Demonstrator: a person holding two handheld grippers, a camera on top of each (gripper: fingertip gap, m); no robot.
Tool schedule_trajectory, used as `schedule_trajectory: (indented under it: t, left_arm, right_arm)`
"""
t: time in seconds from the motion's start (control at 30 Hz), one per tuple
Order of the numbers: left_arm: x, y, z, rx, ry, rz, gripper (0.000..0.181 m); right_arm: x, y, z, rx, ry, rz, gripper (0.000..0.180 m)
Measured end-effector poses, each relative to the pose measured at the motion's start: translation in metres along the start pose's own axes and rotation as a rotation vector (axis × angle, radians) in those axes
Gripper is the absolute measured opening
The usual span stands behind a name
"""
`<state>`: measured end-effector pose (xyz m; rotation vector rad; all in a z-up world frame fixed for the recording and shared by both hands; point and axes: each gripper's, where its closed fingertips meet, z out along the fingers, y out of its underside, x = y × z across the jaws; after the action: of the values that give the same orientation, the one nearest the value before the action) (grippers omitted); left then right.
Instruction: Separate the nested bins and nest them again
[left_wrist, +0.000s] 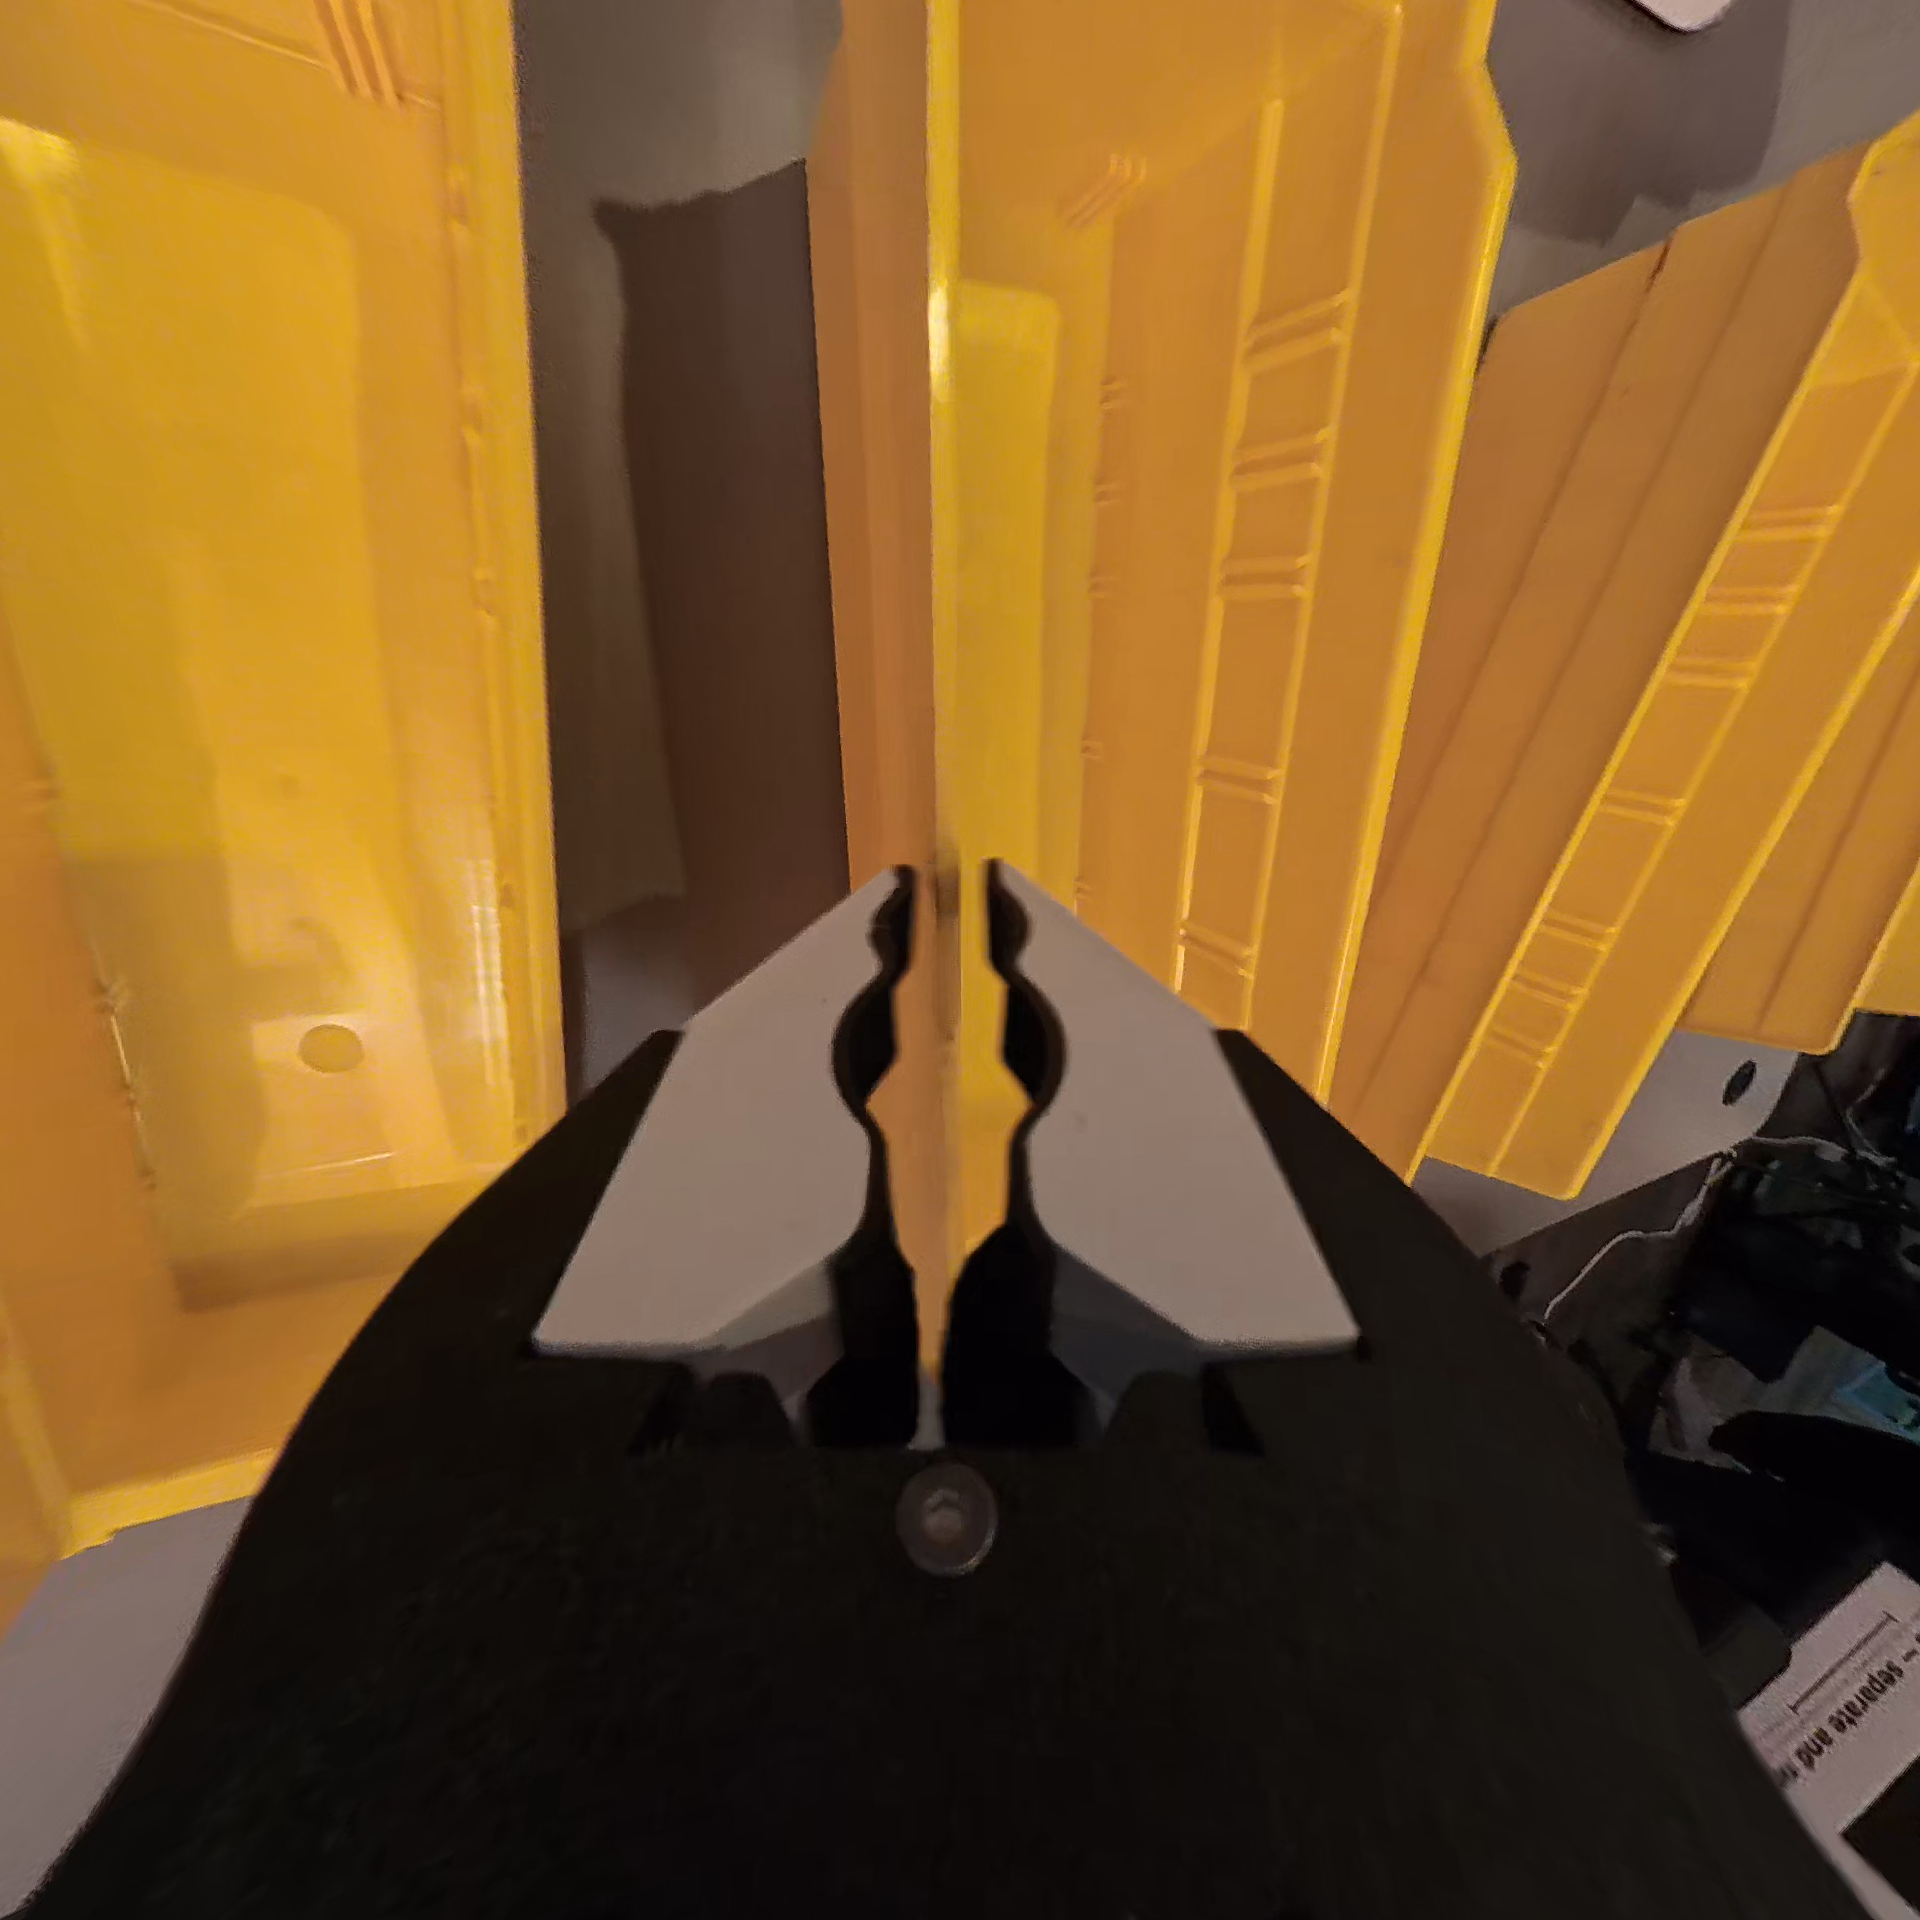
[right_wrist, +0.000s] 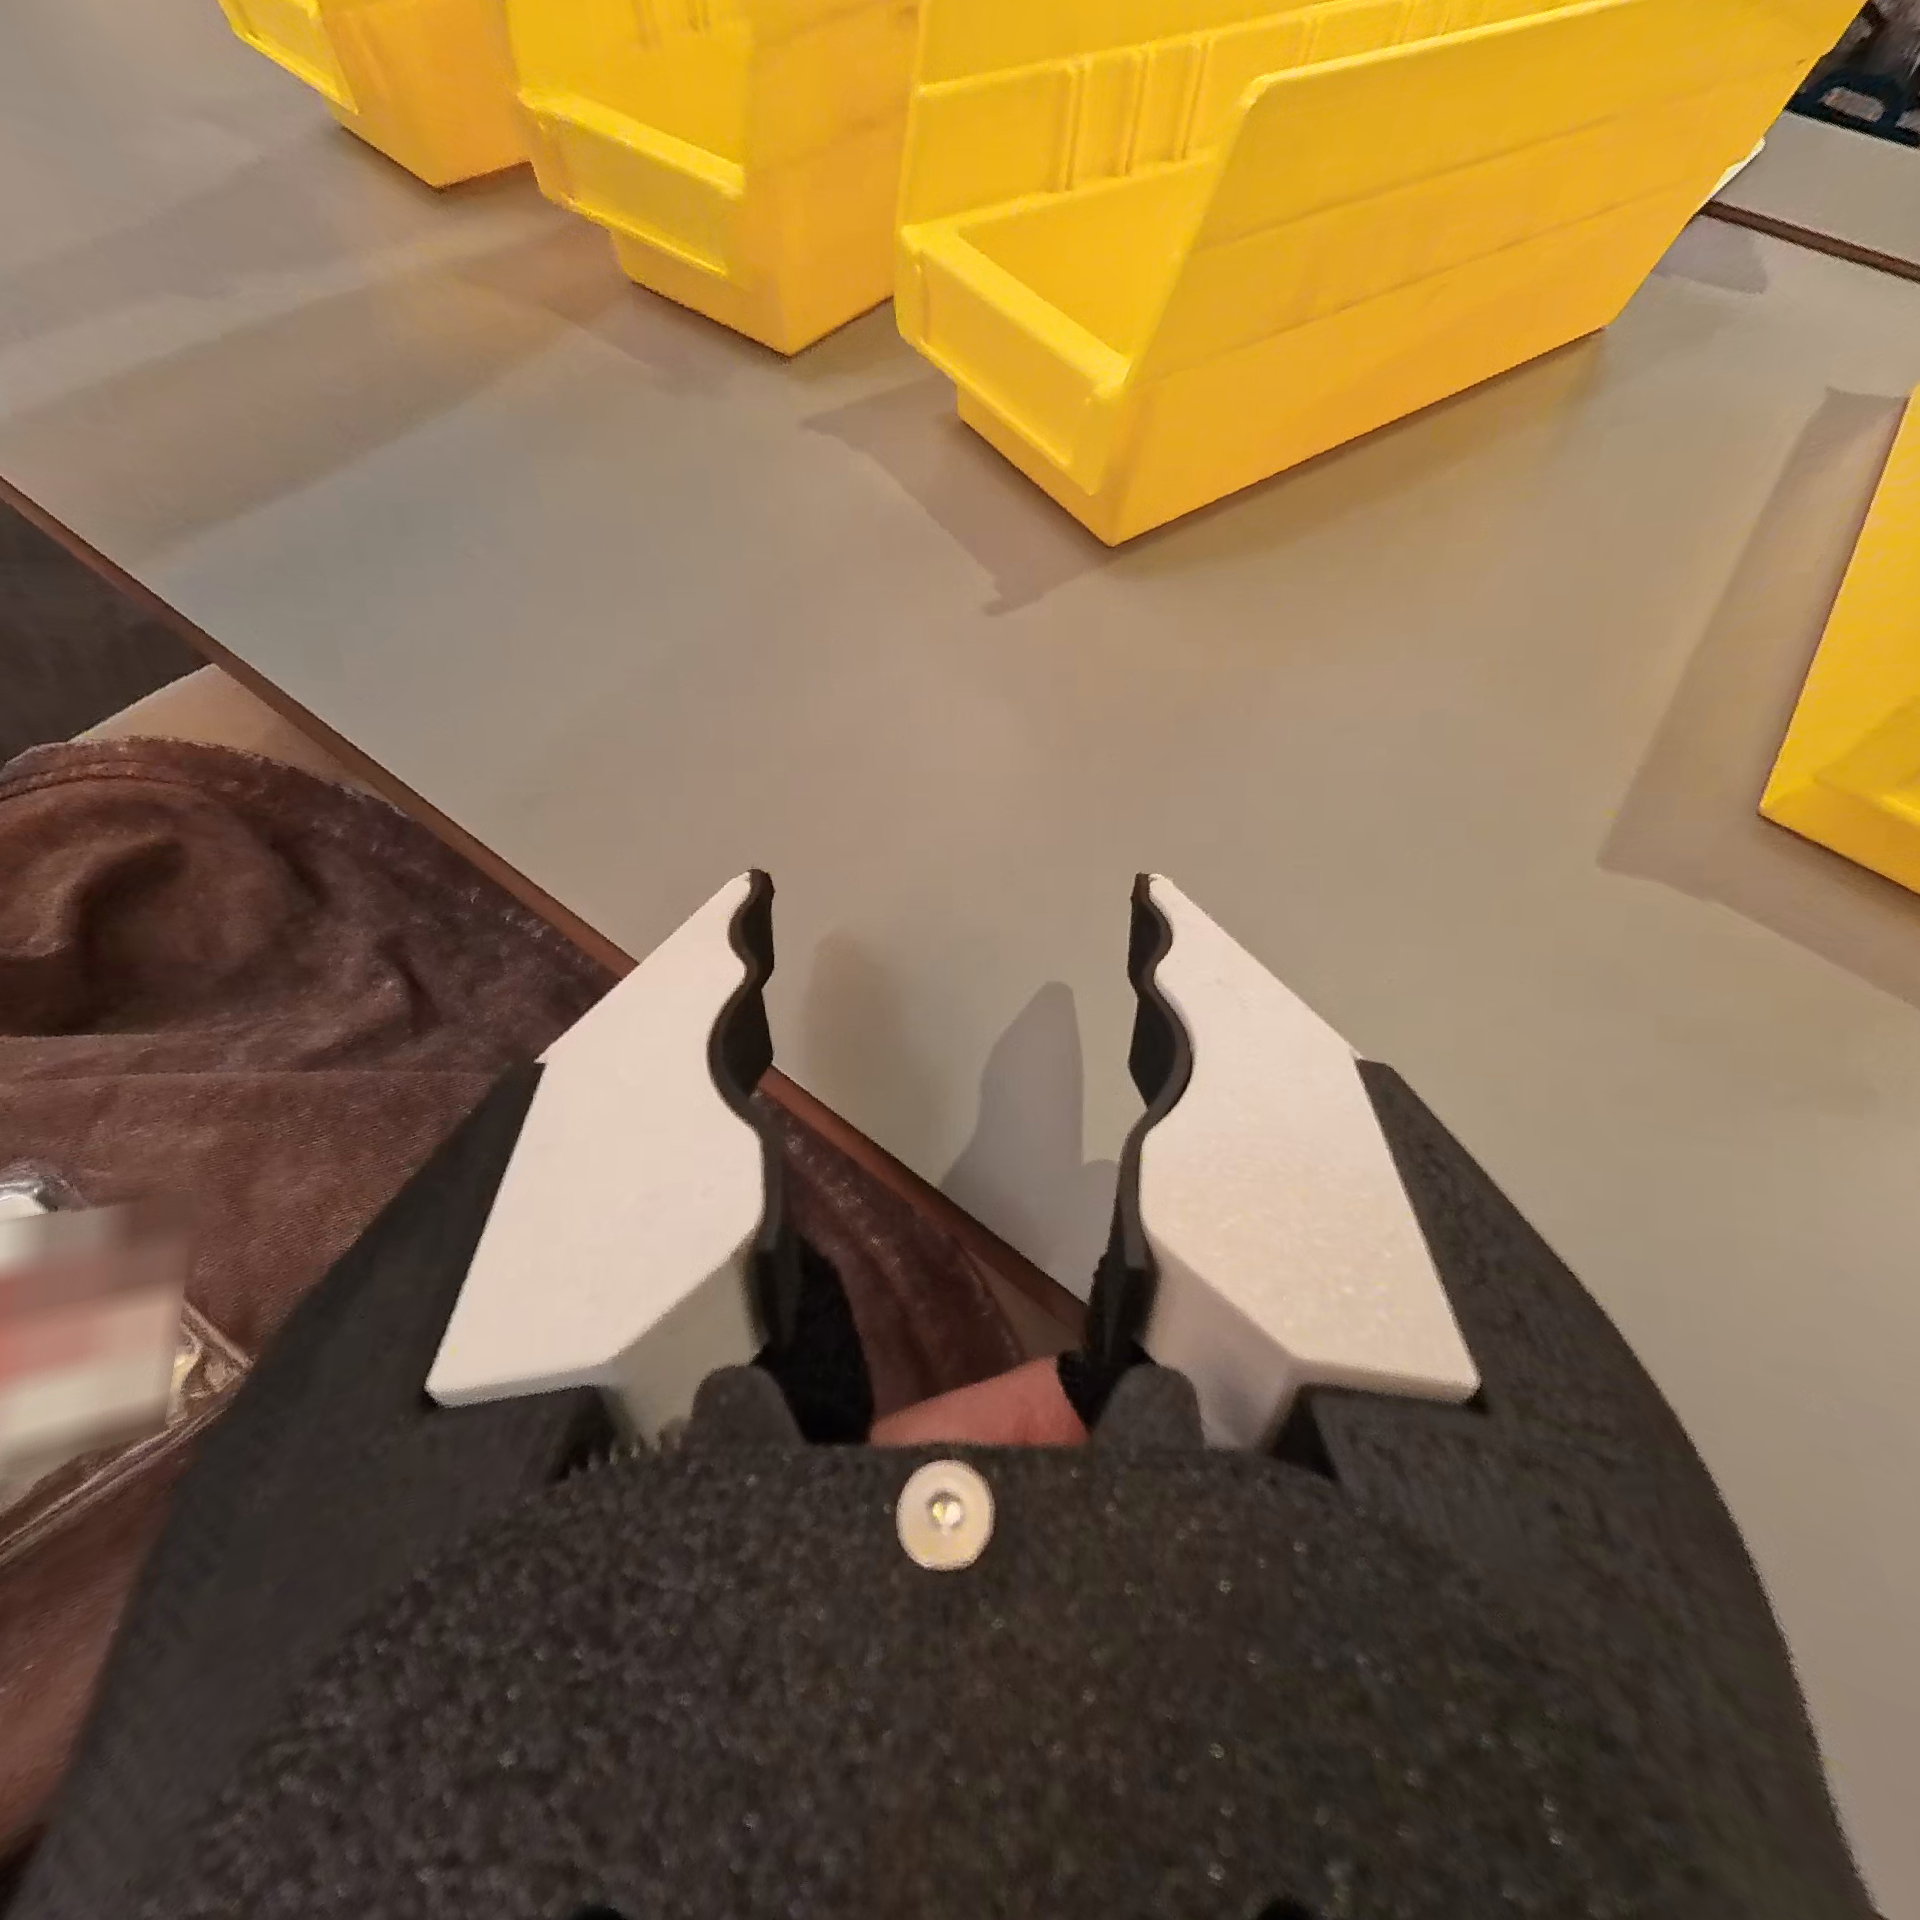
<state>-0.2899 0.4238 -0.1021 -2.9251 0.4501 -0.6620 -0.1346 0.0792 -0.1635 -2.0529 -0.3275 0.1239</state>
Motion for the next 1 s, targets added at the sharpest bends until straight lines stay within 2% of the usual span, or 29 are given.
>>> schedule_trajectory:
  t: [0.03,0.07,0.13,0.27,0.37,0.47,0.53,0.63,0.73,0.8,0.87,0.93,1.0]
  left_arm:
    - [-0.001,-0.001,-0.004,0.004,0.004,0.015,0.035]
    - [-0.004,-0.003,-0.01,0.022,-0.002,0.033,0.044]
    - [0.003,-0.009,-0.031,0.105,0.053,0.085,0.043]
    - [0.046,0.006,-0.094,0.336,0.377,0.189,0.043]
    - [0.049,0.053,-0.128,0.482,0.509,0.272,0.044]
    - [0.031,0.109,-0.136,0.649,0.515,0.312,0.047]
    - [0.017,0.145,-0.126,0.757,0.469,0.321,0.062]
    - [0.002,0.192,-0.096,0.874,0.356,0.412,0.06]
    - [-0.002,0.231,-0.059,0.841,0.285,0.536,0.05]
    - [0.009,0.233,-0.063,0.85,0.293,0.559,0.053]
    - [0.012,0.227,-0.067,0.913,0.234,0.622,0.049]
    - [0.005,0.222,-0.059,0.953,0.066,0.771,0.055]
    - [-0.013,0.208,-0.063,1.076,-0.178,0.822,0.055]
  right_arm:
    - [0.0,0.0,0.0,0.0,0.001,0.002,0.069]
    - [0.001,0.0,0.0,0.001,0.003,0.005,0.069]
    - [0.003,-0.001,-0.002,0.009,0.008,0.014,0.069]
    - [0.011,-0.007,-0.005,0.042,0.029,0.044,0.069]
    - [0.021,-0.013,-0.007,0.078,0.072,0.066,0.068]
    - [0.026,-0.017,-0.01,0.098,0.094,0.076,0.068]
    - [0.028,-0.018,-0.01,0.104,0.101,0.084,0.068]
    - [0.028,-0.019,-0.011,0.106,0.1,0.093,0.068]
    - [0.029,-0.023,-0.014,0.125,0.106,0.098,0.068]
    - [0.031,-0.026,-0.016,0.143,0.114,0.1,0.068]
    - [0.035,-0.026,-0.017,0.15,0.138,0.091,0.067]
    - [0.038,-0.023,-0.015,0.136,0.146,0.098,0.067]
    - [0.04,-0.023,-0.014,0.135,0.146,0.114,0.067]
